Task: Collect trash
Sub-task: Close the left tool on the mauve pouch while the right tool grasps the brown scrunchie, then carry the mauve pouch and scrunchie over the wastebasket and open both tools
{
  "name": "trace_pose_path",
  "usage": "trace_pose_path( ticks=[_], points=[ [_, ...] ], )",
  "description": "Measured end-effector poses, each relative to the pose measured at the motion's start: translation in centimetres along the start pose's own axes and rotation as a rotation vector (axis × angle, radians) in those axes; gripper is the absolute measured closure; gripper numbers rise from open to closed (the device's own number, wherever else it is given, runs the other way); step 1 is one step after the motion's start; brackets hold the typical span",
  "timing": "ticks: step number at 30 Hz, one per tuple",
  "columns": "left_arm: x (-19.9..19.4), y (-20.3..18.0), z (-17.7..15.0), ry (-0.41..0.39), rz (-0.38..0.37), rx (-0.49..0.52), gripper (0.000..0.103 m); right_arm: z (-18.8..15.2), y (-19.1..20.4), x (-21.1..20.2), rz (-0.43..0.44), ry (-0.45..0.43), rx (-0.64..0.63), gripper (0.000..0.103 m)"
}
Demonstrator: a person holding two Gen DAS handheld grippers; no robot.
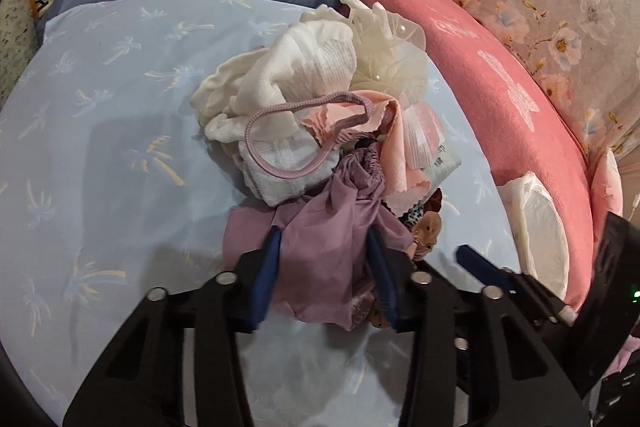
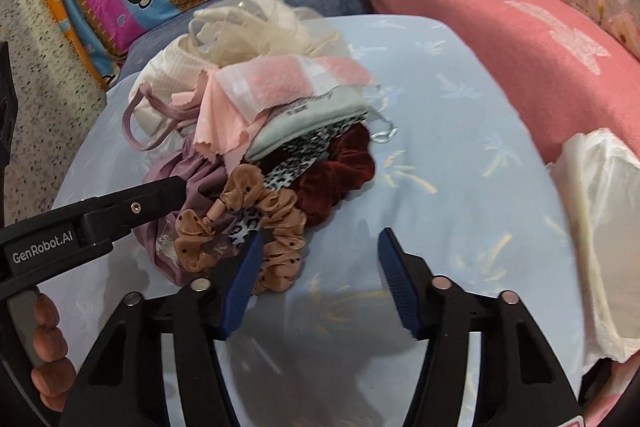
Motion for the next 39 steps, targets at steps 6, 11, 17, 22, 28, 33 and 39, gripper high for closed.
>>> trace_pose_path(
  ticks=[6,11,17,22,28,33,39],
  points=[
    [-0.3,-0.5,0.0,0.007,-0.020,0.007,0.091,-0.9,1.9,1.2,0.047,0.043,-0.027,0.087],
    [-1.6,-1.7,0.1,-0.009,-0.019,0.036,0.096,-0.6,1.7,-0.7,0.054,0.010,-0.020,0.092],
    [-3.7,-4.7,0.7,-0.046,-0.045,0.078,0.098,0.8,0.3,-5.2,0.028,-0.068,-0.008,0.092],
    [-5.8,-8.1,1.4,-0.094,-0.078,0.137,0.099,2.1,-2.3,-9.8,-0.005,-0.145,0.023,0.093],
    [-7.7,-12.3,2.1,-0.149,-0.113,0.213,0.099,3.3,-6.8,-15.1,-0.061,-0.250,0.083,0.093],
    [-8.5,-16.7,2.5,-0.179,-0.159,0.285,0.099,3.7,-10.9,-18.8,-0.116,-0.323,0.141,0.092],
    [-8.3,-23.0,2.4,-0.195,-0.220,0.389,0.099,3.7,-15.8,-22.0,-0.186,-0.381,0.200,0.092]
  ],
)
Point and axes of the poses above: each gripper's, at about its wrist camera, not at the fingertips, and x roughly the way its jaws point, y to its left, z to its top, the point moved 10 cm from there along x, roughly the way its jaws point, and after that the axes turned 2 degrees about -y, right-handed, at the moved point
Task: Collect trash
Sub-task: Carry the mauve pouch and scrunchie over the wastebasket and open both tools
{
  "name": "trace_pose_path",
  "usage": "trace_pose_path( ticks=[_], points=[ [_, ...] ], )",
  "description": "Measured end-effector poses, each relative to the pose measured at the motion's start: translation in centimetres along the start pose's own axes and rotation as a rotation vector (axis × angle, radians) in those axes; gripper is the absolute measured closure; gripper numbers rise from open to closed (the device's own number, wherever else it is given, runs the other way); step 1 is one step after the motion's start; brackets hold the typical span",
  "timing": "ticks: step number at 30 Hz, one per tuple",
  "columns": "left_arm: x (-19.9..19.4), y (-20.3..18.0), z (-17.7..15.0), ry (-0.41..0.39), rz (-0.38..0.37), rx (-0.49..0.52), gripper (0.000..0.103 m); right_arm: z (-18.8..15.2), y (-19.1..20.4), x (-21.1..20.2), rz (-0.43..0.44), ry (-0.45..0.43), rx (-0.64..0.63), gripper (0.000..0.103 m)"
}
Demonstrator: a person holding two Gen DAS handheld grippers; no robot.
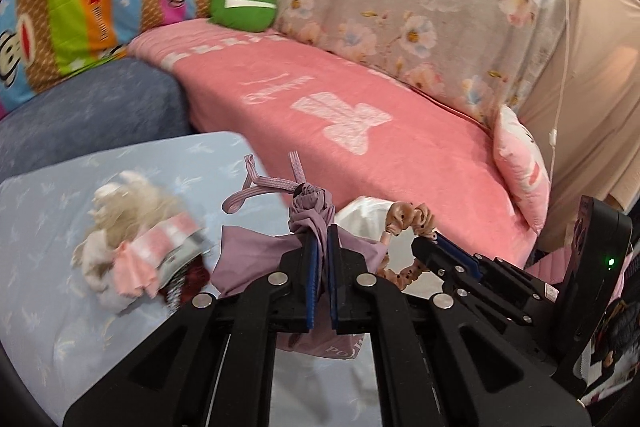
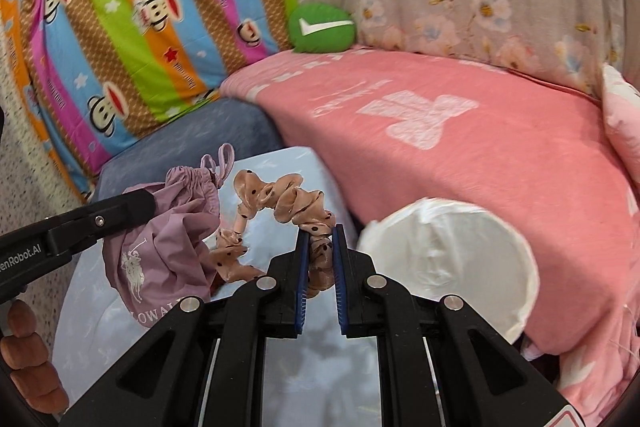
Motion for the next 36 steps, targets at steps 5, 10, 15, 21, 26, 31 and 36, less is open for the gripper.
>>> trace_pose_path(
  ticks=[5,10,15,21,26,31,36],
  points=[
    [1.7,-3.9,1.1,-0.004,-0.054,0.059,0.099,0.9,-4.0,-0.3,-0.051,-0.018,0.049,0.092],
    [3.8,-6.9,1.7,0.010,-0.090,0.102,0.098,1.4,-7.8,0.1,-0.095,-0.024,0.096,0.090],
    [5.5,-8.6,1.9,0.027,-0.107,0.125,0.098,1.4,-10.7,0.8,-0.128,-0.020,0.132,0.086],
    [7.3,-9.8,2.1,0.039,-0.129,0.130,0.097,1.3,-12.6,1.7,-0.150,-0.017,0.161,0.082],
    [8.7,-9.4,2.1,0.053,-0.096,0.106,0.049,1.3,-13.8,2.5,-0.169,-0.014,0.183,0.065],
    [8.4,-8.8,2.6,0.022,-0.054,0.112,0.045,1.2,-13.8,2.4,-0.171,-0.014,0.181,0.065],
    [8.2,-7.8,2.8,0.013,-0.029,0.093,0.045,1.0,-13.2,2.1,-0.163,-0.013,0.174,0.063]
  ],
)
Point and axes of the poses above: each gripper's, at about its wrist camera, not at the fingertips, and x roughly the way its jaws point, y to its left, z to its top, the point moved 10 cm from there along x, roughly the way its jaws point, and after that the axes turned 2 degrees about -y, right-handed, at the moved point
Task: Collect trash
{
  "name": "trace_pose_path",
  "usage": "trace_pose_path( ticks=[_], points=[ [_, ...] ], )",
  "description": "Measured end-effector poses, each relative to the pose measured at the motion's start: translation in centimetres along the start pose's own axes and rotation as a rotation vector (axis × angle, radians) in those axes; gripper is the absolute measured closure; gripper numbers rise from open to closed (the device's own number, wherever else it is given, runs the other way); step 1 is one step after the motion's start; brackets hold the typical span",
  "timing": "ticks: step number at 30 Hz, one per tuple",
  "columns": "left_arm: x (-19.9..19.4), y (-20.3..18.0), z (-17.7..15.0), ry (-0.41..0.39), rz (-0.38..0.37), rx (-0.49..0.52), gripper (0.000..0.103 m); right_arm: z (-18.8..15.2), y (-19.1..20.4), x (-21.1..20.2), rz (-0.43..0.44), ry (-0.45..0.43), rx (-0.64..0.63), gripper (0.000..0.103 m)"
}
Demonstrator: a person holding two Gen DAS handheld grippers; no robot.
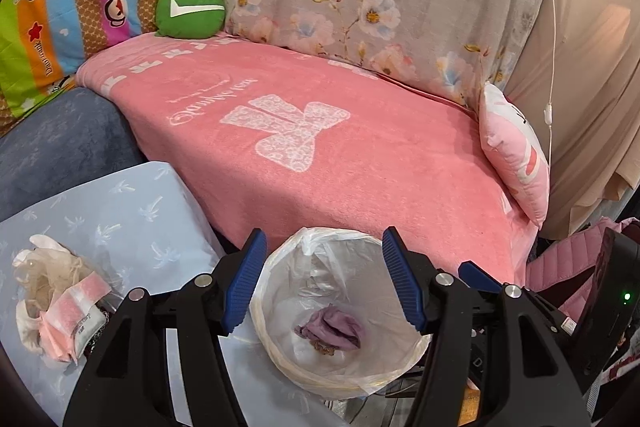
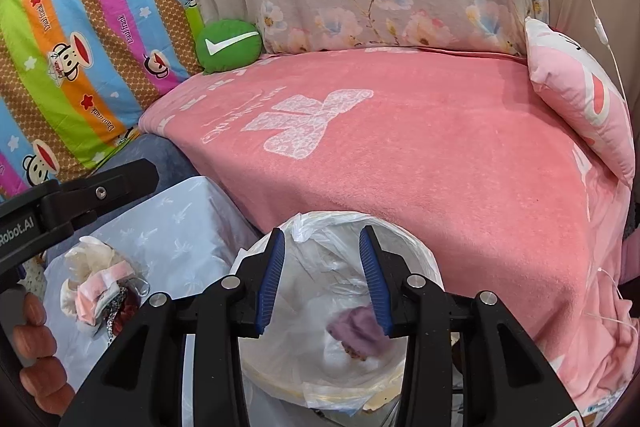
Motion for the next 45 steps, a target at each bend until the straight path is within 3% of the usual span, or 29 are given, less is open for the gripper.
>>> trace_pose_path(
  ticks=[6,19,32,45],
  points=[
    [-0.5,0.9,-0.4,-0.001,0.020,-0.016,0.045,-0.3,1.2,-0.7,0.018,-0.001,-0.011,0.057],
    [-1.8,3.9,-1.4,-0.002,0.059,-0.069,0.044,-1.5,5.3,-1.3,0.055,0.016,-0.071,0.056],
    [-3.8,10.2,-3.0,-0.014,0.155,-0.151,0.028,-2.6,10.0,-0.8,0.104,0.039,-0.132,0.051],
    [-6.2,16.0,-4.4,-0.023,0.243,-0.208,0.026,-3.9,15.9,-0.4,0.168,0.064,-0.203,0.049]
  ],
)
Point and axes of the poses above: each gripper's, at about its wrist camera, not at the fingertips, and x roughly the way its jaws point, y to its left, z to its top, the point moved 10 cm from there along x, roughly the way its jaws point, and after that the axes turned 2 degrees about -y, right-handed, at the moved point
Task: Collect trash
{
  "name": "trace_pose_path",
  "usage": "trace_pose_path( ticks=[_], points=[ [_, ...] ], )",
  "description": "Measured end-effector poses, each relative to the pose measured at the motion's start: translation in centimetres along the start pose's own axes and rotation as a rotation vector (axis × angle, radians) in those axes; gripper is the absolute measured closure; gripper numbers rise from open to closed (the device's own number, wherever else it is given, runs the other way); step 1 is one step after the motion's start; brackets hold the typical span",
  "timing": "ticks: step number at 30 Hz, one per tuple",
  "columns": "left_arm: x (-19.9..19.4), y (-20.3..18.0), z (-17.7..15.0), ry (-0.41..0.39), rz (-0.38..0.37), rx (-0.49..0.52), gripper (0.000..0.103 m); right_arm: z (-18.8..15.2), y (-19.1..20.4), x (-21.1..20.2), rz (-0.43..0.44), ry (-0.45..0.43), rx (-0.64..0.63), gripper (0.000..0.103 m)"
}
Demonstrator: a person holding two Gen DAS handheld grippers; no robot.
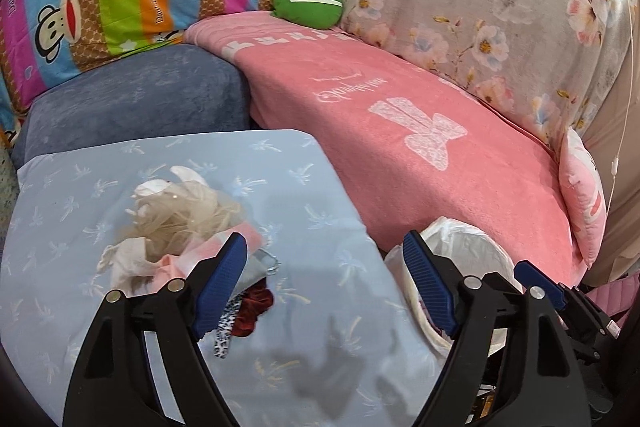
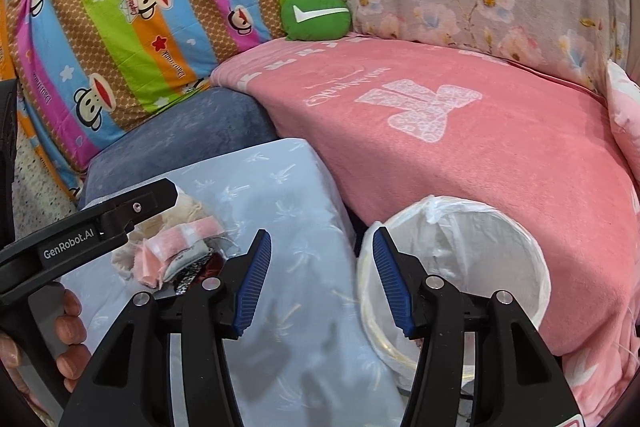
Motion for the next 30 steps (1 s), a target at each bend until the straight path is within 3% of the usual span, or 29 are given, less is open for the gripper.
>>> trace_pose_path(
  ticks=[20,30],
  points=[
    [0.2,12.2,-3.2,0.065,0.157,-0.136,0.024,-2.1,9.7,4.0,0.105,0.079,-0.107,0.048],
    [1.5,16.0,-4.7,0.112,0.161,-0.202,0.024,-3.5,15.2,7.6,0.169,0.128,-0.167,0.048]
  ],
)
Point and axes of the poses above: each gripper's, at about its wrist camera, not at the fingertips, and x roughly the way its jaws point, y to its left, z to its top, the point moved 10 cm from there along x, roughly the way its jaws point, and after that the axes turned 2 degrees about -y, right-handed, at the moved point
